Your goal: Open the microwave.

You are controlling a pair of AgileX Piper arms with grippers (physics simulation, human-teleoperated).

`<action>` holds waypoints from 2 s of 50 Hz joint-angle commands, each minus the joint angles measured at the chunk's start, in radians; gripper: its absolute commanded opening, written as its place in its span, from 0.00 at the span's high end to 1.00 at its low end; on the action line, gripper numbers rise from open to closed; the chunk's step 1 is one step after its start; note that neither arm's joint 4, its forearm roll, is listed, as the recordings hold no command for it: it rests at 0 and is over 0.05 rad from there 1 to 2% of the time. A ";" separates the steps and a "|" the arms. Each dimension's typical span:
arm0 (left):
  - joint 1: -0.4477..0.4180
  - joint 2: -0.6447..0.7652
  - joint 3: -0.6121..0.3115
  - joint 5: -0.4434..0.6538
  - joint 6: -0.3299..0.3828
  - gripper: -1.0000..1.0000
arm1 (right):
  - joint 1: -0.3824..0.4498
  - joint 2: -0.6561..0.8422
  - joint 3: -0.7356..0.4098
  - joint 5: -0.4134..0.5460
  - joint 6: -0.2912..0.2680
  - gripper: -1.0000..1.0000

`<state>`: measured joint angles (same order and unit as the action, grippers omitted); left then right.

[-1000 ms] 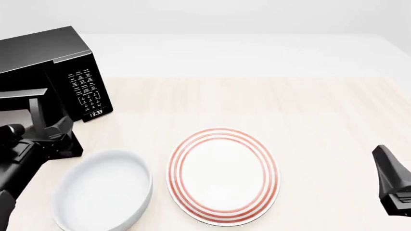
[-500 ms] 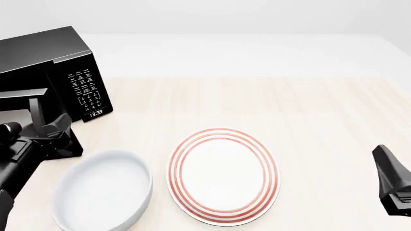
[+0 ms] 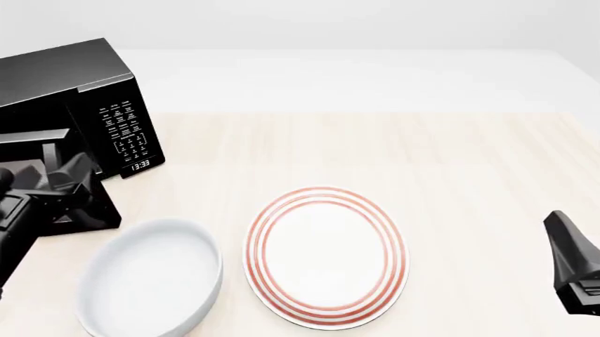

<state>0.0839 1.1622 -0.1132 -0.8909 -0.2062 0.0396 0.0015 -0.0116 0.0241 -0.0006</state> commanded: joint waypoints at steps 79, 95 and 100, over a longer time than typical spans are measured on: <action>0.037 -0.373 -0.274 0.564 0.093 0.00 | 0.012 -0.001 -0.001 -0.006 0.000 0.00; 0.051 -0.340 -0.402 0.681 0.079 0.00 | 0.012 -0.001 -0.001 -0.006 0.000 0.00; 0.054 -0.340 -0.444 0.724 0.072 0.00 | 0.012 -0.001 -0.001 -0.006 0.000 0.00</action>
<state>0.1317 0.7616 -0.4835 -0.2060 -0.1150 0.0553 0.0003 -0.0124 0.0152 -0.0006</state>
